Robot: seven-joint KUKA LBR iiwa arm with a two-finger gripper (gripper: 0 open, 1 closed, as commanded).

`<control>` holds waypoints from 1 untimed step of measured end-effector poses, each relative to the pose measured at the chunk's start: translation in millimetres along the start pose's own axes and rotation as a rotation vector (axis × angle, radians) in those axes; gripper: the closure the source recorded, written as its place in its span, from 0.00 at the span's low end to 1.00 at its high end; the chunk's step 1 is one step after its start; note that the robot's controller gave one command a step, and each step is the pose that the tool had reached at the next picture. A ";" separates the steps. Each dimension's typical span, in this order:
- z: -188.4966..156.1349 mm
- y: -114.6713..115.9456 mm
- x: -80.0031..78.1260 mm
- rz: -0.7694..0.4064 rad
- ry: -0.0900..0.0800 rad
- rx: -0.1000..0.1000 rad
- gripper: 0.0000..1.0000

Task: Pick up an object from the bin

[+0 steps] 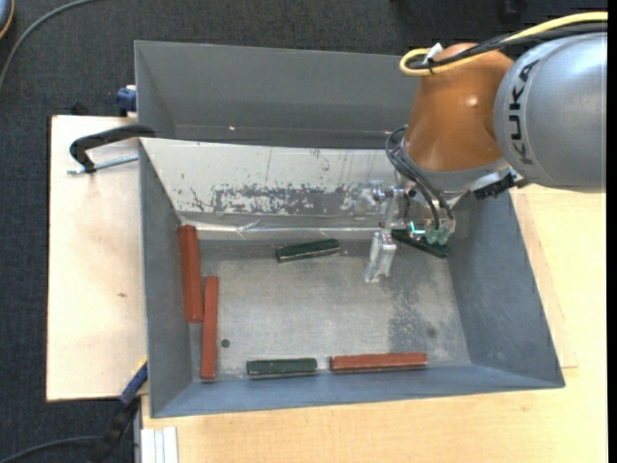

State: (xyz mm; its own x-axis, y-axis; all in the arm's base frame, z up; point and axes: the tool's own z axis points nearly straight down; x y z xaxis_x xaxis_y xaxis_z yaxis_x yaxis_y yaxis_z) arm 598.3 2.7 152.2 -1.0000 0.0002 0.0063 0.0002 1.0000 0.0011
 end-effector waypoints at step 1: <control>84.4 55.6 4.8 0.041 0.001 -0.003 0.00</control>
Offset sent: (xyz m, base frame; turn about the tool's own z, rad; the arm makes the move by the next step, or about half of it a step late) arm -0.0033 0.0511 -0.0806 0.0461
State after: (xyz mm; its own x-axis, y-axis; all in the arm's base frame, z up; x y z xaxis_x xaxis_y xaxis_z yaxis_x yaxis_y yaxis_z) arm 593.0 58.4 67.8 -0.9991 0.0415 0.0075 0.0415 0.9991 0.0034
